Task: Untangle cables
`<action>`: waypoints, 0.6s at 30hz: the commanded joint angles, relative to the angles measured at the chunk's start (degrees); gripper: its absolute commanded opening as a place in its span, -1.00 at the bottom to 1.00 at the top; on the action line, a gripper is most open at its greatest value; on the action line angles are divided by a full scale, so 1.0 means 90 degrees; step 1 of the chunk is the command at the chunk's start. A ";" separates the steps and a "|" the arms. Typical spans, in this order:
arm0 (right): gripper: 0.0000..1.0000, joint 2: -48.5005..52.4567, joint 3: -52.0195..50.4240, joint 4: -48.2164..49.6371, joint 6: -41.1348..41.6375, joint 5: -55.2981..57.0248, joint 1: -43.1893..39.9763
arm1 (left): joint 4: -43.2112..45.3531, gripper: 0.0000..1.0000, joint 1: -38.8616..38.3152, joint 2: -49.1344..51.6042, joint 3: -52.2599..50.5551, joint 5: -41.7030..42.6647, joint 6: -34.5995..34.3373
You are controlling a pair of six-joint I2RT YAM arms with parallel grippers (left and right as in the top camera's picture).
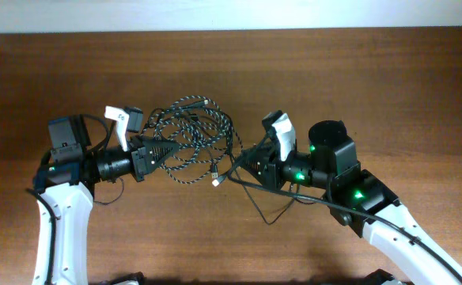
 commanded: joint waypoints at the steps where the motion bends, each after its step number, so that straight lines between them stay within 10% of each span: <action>1: -0.51 0.0007 0.0049 0.0423 0.0267 0.0551 0.0041 | -0.0010 -1.00 0.0007 -0.0061 -0.0019 0.0306 0.0148; 18: -0.42 0.0823 0.0056 0.1020 0.2956 0.1919 0.0661 | -0.0010 -1.00 0.0007 -0.0061 -0.0019 -0.0056 0.0148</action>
